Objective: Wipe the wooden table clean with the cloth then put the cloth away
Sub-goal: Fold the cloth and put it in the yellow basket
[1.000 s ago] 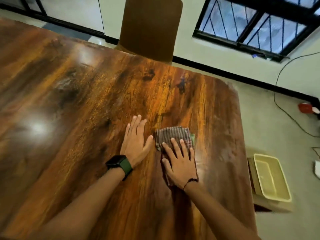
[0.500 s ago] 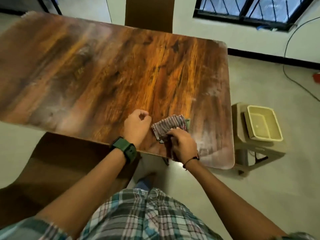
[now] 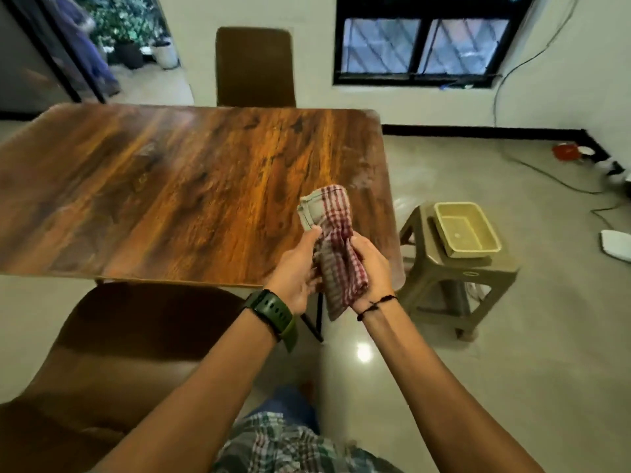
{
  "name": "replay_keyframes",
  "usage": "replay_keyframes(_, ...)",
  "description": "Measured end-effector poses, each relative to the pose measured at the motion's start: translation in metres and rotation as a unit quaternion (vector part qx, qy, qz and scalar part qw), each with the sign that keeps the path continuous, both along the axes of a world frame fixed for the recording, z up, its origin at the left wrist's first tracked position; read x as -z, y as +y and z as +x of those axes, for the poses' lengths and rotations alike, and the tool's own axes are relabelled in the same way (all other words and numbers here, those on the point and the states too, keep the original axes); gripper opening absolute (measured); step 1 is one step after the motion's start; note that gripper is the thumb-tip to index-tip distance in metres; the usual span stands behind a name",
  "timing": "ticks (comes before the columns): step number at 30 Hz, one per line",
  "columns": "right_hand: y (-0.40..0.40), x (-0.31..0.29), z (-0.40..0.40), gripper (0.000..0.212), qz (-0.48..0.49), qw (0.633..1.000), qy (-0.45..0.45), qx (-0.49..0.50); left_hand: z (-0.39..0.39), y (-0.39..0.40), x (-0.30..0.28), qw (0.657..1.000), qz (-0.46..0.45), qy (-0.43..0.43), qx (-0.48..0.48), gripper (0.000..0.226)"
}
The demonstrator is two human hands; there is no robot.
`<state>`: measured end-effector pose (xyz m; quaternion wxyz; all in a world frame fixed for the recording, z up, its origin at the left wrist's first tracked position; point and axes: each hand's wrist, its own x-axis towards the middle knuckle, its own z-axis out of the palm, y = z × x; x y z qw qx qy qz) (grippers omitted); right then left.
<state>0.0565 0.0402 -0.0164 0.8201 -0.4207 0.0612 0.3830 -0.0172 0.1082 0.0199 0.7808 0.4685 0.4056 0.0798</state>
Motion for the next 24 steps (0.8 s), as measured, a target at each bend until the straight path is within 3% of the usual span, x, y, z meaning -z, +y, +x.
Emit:
replay_keyframes(2,-0.015,-0.023,0.013,0.029,0.020,0.999,-0.034,0.015,0.018,-0.014,-0.028,0.996,0.024,-0.032,0.077,0.042)
replay_keyframes(6,-0.047,-0.069,0.038,0.034,-0.029,0.978,-0.208,0.010,0.065,-0.028,-0.071,0.981,0.054,-0.081,0.169,0.035)
replay_keyframes(9,-0.074,-0.100,0.060,0.030,-0.076,0.943,-0.324,0.013,0.099,-0.033,-0.087,0.966,-0.038,-0.150,0.209,0.024)
replay_keyframes(12,-0.096,-0.127,0.088,0.022,-0.128,0.902,-0.399,0.099,0.125,-0.038,-0.095,0.949,-0.128,-0.200,0.208,0.023)
replay_keyframes(15,-0.113,-0.135,0.118,0.019,-0.243,0.877,-0.378,0.172,0.148,-0.041,-0.098,0.944,-0.158,-0.203,0.205,0.028)
replay_keyframes(17,-0.119,-0.132,0.133,0.027,-0.305,0.894,-0.307,0.114,0.164,-0.038,-0.096,0.948,-0.152,-0.175,0.216,0.028)
replay_keyframes(20,-0.125,-0.125,0.142,0.038,-0.277,0.940,-0.200,-0.015,0.183,-0.034,-0.088,0.944,-0.129,-0.144,0.268,0.024)
replay_keyframes(24,-0.126,-0.110,0.154,0.028,-0.261,0.954,-0.146,-0.017,0.207,-0.032,-0.073,0.931,-0.053,-0.099,0.348,0.017)
